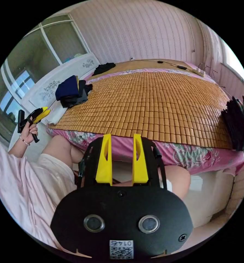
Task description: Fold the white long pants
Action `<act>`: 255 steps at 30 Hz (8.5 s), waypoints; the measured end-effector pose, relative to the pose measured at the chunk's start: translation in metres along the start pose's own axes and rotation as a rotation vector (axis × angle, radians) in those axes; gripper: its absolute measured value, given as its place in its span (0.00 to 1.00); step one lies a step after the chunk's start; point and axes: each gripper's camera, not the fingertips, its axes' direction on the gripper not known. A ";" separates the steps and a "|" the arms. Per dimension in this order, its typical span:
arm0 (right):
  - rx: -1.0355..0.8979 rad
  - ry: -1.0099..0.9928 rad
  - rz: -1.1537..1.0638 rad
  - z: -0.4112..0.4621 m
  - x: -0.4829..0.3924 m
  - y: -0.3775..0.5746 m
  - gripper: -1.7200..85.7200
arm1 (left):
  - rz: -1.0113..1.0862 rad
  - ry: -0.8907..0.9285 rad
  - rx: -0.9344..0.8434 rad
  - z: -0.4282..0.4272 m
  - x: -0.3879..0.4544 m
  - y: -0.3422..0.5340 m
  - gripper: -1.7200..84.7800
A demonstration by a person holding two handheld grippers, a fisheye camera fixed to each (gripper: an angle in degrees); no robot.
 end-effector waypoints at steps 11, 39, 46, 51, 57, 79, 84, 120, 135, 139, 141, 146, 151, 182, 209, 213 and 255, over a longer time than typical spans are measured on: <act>-0.285 -0.268 -0.795 0.157 -0.278 -0.127 0.16 | -0.383 -0.323 0.313 -0.243 -0.191 0.067 0.15; -0.277 -0.514 -0.778 0.303 -0.441 -0.263 0.23 | 0.067 -0.343 0.185 -0.256 -0.104 -0.129 0.08; -0.227 -0.603 -0.632 0.279 -0.409 -0.245 0.28 | 0.454 -0.213 -0.169 -0.146 0.073 -0.095 0.09; -0.276 -0.267 -0.671 0.291 -0.377 -0.222 0.23 | 0.370 -0.148 -0.384 -0.066 0.086 -0.097 0.11; -0.384 0.002 -0.533 0.291 -0.295 -0.213 0.20 | 0.191 0.034 -0.287 -0.110 0.058 -0.113 0.12; -0.392 -0.478 -0.446 0.281 -0.281 -0.200 0.21 | -0.350 -0.347 0.139 -0.213 -0.046 -0.107 0.07; -0.371 -0.692 -0.437 0.275 -0.310 -0.222 0.25 | 0.032 -0.201 0.004 -0.159 0.071 -0.132 0.07; -0.002 0.388 0.121 -0.036 0.043 -0.172 0.08 | -0.042 -0.674 -0.403 0.002 -0.032 -0.229 0.04; 0.207 0.477 0.197 -0.123 0.169 -0.194 0.07 | 0.072 -0.212 0.225 -0.224 0.036 -0.320 0.02; 0.017 0.384 0.406 -0.082 0.231 -0.106 0.01 | -0.138 -0.239 0.065 -0.197 -0.052 -0.222 0.02; -0.053 0.330 0.498 -0.064 0.249 -0.072 0.01 | -0.312 -0.270 -0.058 -0.174 -0.104 -0.179 0.02; -0.073 0.144 0.556 -0.045 0.268 -0.047 0.04 | -0.479 -0.209 -0.048 -0.167 -0.167 -0.131 0.02; -0.007 -0.010 0.564 -0.034 0.286 -0.081 0.14 | -0.445 -0.250 -0.089 -0.174 -0.181 -0.147 0.02; -0.006 -0.079 0.854 -0.154 0.389 0.103 0.06 | -0.342 -0.157 -0.109 -0.168 -0.296 -0.116 0.03; 0.069 0.197 0.516 -0.042 0.405 -0.100 0.15 | -0.008 -0.140 -0.241 0.055 -0.251 -0.083 0.10; 0.121 0.285 0.594 -0.024 0.427 -0.103 0.15 | 0.177 -0.086 -0.374 0.182 -0.195 -0.113 0.10; 0.334 -0.291 0.515 -0.027 0.550 -0.027 0.18 | 1.235 -0.043 -0.785 0.994 0.182 0.189 0.04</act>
